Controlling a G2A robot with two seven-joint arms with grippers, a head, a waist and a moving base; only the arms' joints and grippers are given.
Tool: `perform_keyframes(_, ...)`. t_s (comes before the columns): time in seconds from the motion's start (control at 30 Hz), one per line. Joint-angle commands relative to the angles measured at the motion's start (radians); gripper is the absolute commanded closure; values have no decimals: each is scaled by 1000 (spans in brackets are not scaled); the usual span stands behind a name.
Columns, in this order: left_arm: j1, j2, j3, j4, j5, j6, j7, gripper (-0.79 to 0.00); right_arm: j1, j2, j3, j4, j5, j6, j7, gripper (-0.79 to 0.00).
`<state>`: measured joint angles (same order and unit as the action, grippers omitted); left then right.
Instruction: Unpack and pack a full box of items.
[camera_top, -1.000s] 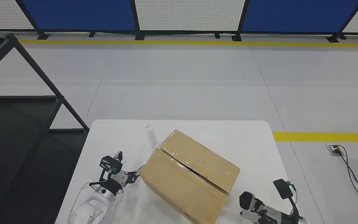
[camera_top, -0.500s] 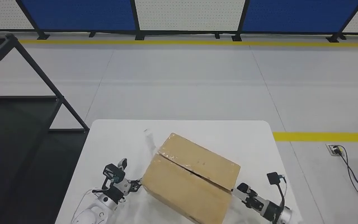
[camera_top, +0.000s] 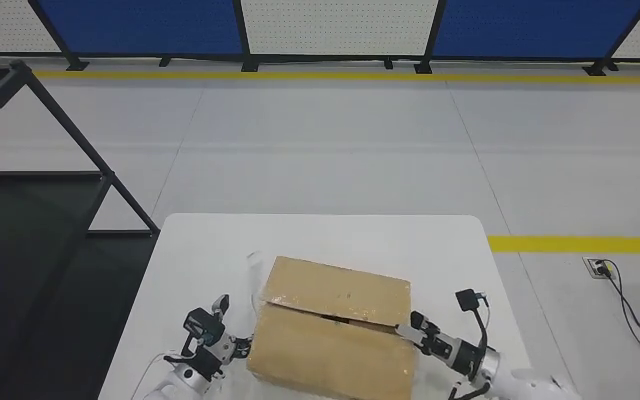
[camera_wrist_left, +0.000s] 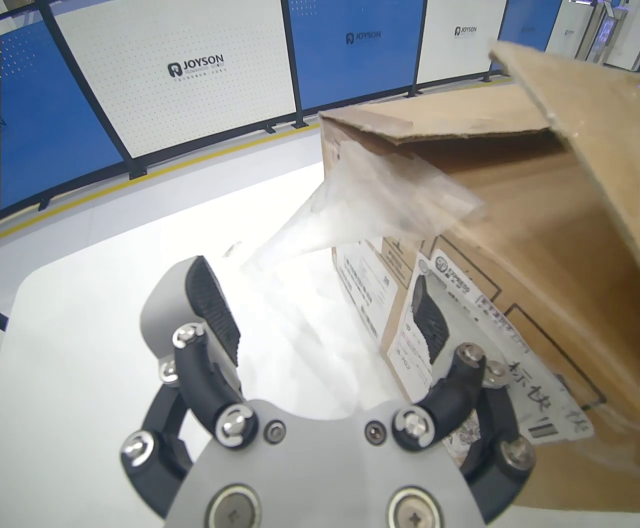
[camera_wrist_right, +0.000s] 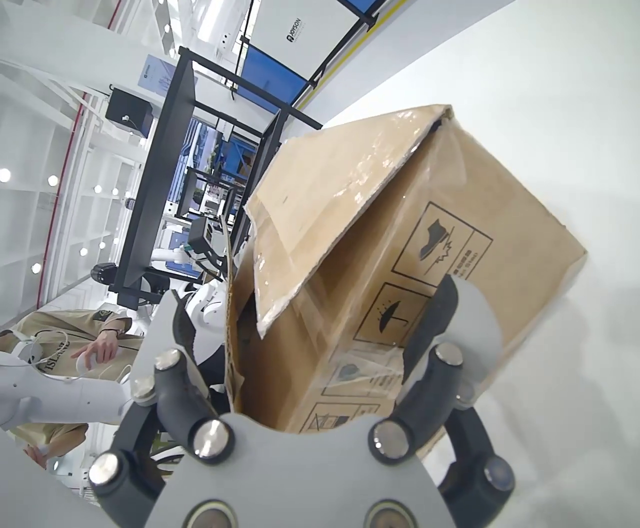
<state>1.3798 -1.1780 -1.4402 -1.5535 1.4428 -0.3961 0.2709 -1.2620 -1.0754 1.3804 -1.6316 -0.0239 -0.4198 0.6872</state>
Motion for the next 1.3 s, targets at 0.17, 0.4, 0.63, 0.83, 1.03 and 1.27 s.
perform_keyframes(0.17,37,5,-16,-27,9,-1,10,-785,79,-10,-48,31,-28,27,-35,-785)
perform_keyframes(0.4,55,7,-31,-28,-8,11,12,-785,94,-11,-46,27,-73,39,-86,-785)
perform_keyframes(0.63,59,10,-64,-33,-50,10,6,-785,-26,10,73,-35,-91,-54,-101,-785)
perform_keyframes(0.83,80,16,-118,-35,-86,9,11,-785,-167,37,178,-111,-7,-326,56,-785)
perform_keyframes(1.03,119,23,-191,-49,-142,10,26,-785,-295,61,234,-199,68,-539,174,-785)
perform_keyframes(1.27,124,21,-257,-48,-263,75,28,-785,-339,112,116,-331,-40,-509,204,-785)
